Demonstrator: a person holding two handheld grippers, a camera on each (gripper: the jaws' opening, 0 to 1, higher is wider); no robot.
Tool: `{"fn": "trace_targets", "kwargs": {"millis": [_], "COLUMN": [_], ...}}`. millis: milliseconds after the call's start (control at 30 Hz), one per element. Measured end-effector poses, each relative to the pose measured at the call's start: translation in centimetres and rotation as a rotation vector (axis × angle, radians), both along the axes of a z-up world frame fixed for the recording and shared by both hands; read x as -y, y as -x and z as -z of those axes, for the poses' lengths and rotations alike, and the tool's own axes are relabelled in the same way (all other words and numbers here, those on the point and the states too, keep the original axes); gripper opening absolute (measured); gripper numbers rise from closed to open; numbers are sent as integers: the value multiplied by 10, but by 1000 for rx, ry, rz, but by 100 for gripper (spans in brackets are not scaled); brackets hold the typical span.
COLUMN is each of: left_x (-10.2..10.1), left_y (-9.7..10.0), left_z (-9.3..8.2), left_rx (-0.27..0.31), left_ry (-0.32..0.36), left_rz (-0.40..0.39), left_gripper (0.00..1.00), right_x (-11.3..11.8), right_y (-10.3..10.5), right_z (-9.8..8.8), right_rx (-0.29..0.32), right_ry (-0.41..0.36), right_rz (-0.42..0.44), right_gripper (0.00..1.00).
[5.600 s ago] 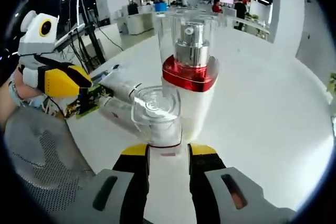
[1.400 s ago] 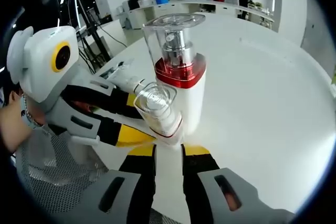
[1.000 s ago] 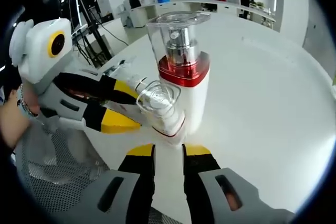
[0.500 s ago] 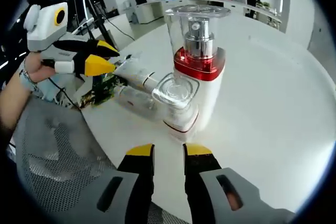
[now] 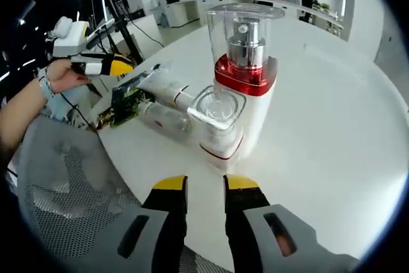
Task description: Arrange the skincare products in the storage area until every visible bottle or jar stands upright without overlapping.
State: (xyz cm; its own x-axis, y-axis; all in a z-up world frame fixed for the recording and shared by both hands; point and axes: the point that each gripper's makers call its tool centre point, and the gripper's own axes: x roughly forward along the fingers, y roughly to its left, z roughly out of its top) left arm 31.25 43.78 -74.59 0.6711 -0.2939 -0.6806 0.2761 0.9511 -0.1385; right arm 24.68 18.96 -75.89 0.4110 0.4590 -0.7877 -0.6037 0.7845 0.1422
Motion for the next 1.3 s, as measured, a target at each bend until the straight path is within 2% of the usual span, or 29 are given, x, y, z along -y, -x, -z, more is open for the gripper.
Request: {"fn": "trace_targets", "kwargs": {"millis": [133, 200, 300, 433, 533, 567, 633, 767, 967, 1033, 1133, 1200, 1233, 1300], "left_x": [3, 2, 2, 1, -3, -4, -8, -11, -21, -23, -26, -31, -32, -31], "left_y": [-3, -6, -16, -16, -13, -12, -13, -12, -7, -8, -10, -9, -10, -10], "left_z": [5, 3, -6, -4, 3, 4, 1, 1, 10, 11, 13, 17, 18, 16], "left_rx": [-33, -62, -36, -24, -35, -53, -25, -26, -56, -59, -60, -70, -63, -50], "left_ry": [15, 50, 100, 99, 98, 94, 76, 72, 60, 60, 55, 6, -24, -38], "left_rz": [-6, -54, -100, -105, -111, -113, -116, -127, -151, -159, -168, -162, -152, -149], "left_gripper": [32, 32, 32, 32, 32, 32, 32, 32, 31, 30, 30, 30, 30, 30], "right_x": [4, 9, 15, 31, 45, 46, 44, 39, 22, 8, -14, -35, -48, -69], "right_y": [-2, -4, -7, -11, -20, -26, -33, -44, -67, -73, -78, -84, -86, -86], "right_z": [-1, -4, -9, -28, -49, -63, -88, -131, -192, -204, -211, -211, -205, -191], "right_rx": [0, 3, 0, 20, 61, 86, 133, 236, 406, 431, 438, 451, 444, 422], "right_ry": [10, 23, 29, 11, -3, -34, -78, -98, -79, -71, -56, -22, 4, 47], "right_rz": [-3, -16, -25, -54, -65, -65, -78, -139, -220, -266, -320, -389, -429, -494], "right_gripper": [27, 30, 34, 38, 39, 39, 40, 41, 41, 41, 41, 41, 41, 41]}}
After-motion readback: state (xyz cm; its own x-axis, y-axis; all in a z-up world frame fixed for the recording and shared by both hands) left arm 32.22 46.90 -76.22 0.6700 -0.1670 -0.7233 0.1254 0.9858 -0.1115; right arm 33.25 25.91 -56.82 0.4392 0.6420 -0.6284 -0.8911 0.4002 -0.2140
